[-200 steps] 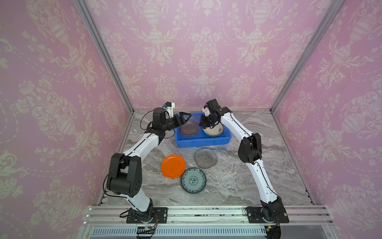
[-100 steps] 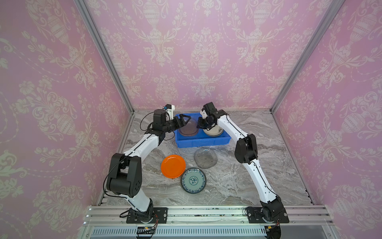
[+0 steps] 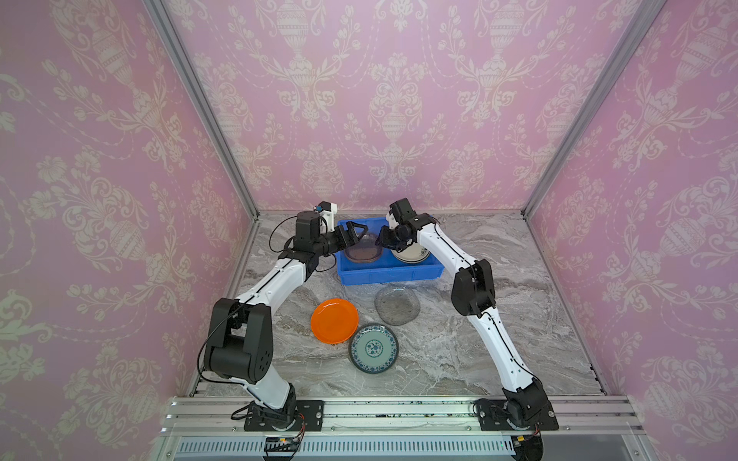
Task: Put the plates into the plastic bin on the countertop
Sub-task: 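Carry the brown plate into the bin and lay it on the dark plate, then open the right gripper and raise it out of the bin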
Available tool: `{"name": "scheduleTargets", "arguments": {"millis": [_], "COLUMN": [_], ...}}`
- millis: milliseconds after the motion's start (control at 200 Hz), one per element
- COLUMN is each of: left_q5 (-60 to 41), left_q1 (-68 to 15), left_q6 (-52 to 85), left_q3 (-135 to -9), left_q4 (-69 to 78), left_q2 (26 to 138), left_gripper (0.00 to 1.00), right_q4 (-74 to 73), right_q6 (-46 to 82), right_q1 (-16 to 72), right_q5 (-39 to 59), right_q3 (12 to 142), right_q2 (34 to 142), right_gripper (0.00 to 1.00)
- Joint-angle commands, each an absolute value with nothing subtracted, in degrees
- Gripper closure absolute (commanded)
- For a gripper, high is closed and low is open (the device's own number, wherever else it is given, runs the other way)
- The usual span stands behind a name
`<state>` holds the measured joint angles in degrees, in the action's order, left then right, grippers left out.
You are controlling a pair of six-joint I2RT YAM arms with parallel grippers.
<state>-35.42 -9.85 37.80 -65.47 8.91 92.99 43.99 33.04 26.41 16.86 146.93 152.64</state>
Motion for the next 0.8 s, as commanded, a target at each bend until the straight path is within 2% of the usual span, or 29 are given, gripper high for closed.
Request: {"name": "scheduleTargets", "arguments": {"millis": [0,275,415,601,641,681,701,736,796], "left_q5": [-34.9,-34.3,-33.9,-32.1,-31.4,-30.5,-30.0,-29.2,-28.0], "left_q1": [-9.2,-9.7,-10.8,-12.6,-13.0,-13.3,-13.3,-13.6,-14.0], "left_q6": [37.1,37.8,38.2,37.5,37.0,36.4,36.0,35.3,34.1], "left_q3": [-65.9,-66.1,-66.2,-64.9,-64.5,-64.5,-64.6,-64.8,-65.2], "left_q4": [8.9,10.4,11.1,11.2,11.1,10.5,10.2,9.7,8.7], "left_q2": [92.2,92.9,93.7,93.0,92.5,92.0,91.7,91.4,91.0], "left_gripper": [0.09,0.08,0.03,0.01,0.01,0.01,0.01,0.01,0.01], "right_q4": [44.4,45.1,42.6,30.6,26.3,22.6,20.9,18.7,15.5], "right_q6": [32.3,29.2,28.0,28.8,29.4,29.4,29.1,28.5,27.5], "right_q1": [26.9,26.8,26.6,26.6,26.8,27.0,27.1,27.5,27.9], "right_q5": [14.5,14.8,17.8,24.1,25.0,25.2,25.1,24.1,22.6], "right_q3": [147.5,144.7,141.7,126.4,121.6,117.2,115.3,112.2,107.7], "right_q2": [149.3,142.6,138.5,128.6,125.5,122.5,121.0,118.5,114.9], "right_gripper": [0.55,0.52,0.52,0.51,0.44,0.32,0.24,0.02,0.00]}}
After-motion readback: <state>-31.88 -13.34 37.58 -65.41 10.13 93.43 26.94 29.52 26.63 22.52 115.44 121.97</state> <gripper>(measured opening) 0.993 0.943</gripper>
